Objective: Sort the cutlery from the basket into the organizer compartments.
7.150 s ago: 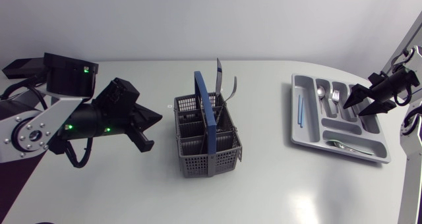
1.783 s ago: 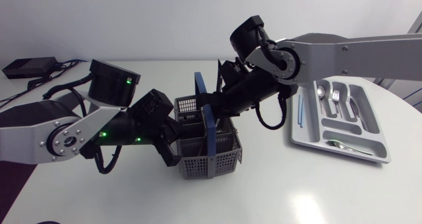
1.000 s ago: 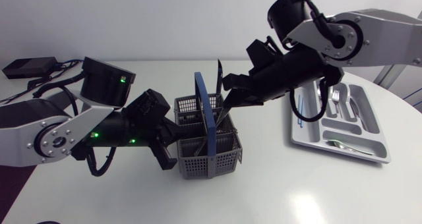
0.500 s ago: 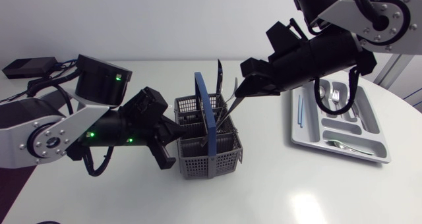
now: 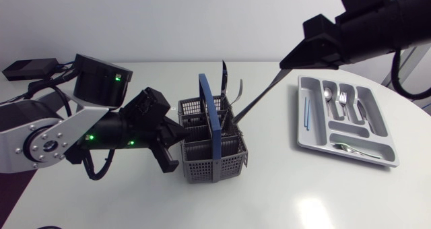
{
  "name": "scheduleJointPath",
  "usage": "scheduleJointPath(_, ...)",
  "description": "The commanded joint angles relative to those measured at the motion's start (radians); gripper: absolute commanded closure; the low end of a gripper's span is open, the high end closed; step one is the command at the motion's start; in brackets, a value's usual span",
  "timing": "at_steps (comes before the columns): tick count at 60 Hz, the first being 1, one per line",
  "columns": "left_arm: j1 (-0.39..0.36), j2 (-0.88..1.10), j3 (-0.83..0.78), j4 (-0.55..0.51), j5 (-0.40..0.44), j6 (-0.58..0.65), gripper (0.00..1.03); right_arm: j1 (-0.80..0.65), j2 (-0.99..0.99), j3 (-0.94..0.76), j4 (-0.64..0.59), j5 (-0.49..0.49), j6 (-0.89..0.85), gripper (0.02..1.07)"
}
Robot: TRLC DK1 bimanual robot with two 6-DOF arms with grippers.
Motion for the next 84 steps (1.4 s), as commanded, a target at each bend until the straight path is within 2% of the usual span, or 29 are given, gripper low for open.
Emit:
scheduleJointPath(1, -0.008, -0.01, 0.012, 0.001, 0.005, 0.018, 1.0, -0.041, -0.015, 0.028, -0.023, -0.008, -0.038, 1.02)
scheduleJointPath(14, -0.01, -0.033, 0.026, -0.011, 0.005, 0.018, 1.0, -0.175, -0.027, 0.038, -0.078, -0.08, -0.104, 1.02)
scheduleJointPath(18, -0.019, -0.05, 0.052, -0.034, 0.005, 0.018, 0.95, -0.198, -0.04, 0.034, -0.091, -0.111, -0.121, 1.02)
scheduleJointPath(29, -0.088, -0.062, 0.164, -0.118, 0.002, 0.018, 0.74, -0.19, -0.083, -0.003, -0.101, -0.138, -0.153, 1.02)
scheduleJointPath(50, -0.201, -0.014, 0.296, -0.18, 0.009, 0.032, 0.69, -0.141, -0.136, -0.031, -0.115, -0.236, -0.183, 1.02)
scheduleJointPath(54, -0.211, 0.004, 0.317, -0.195, 0.042, 0.032, 0.66, -0.126, -0.136, -0.041, -0.114, -0.253, -0.189, 1.02)
scheduleJointPath(65, -0.214, 0.087, 0.388, -0.266, 0.195, 0.044, 0.66, -0.1, -0.166, -0.077, -0.086, -0.301, -0.203, 1.02)
scheduleJointPath(75, -0.212, 0.137, 0.417, -0.307, 0.265, 0.064, 0.63, -0.075, -0.187, -0.086, -0.077, -0.361, -0.206, 1.02)
scheduleJointPath(84, -0.191, 0.177, 0.451, -0.345, 0.336, 0.067, 0.6, -0.046, -0.207, -0.092, -0.066, -0.37, -0.204, 1.02)
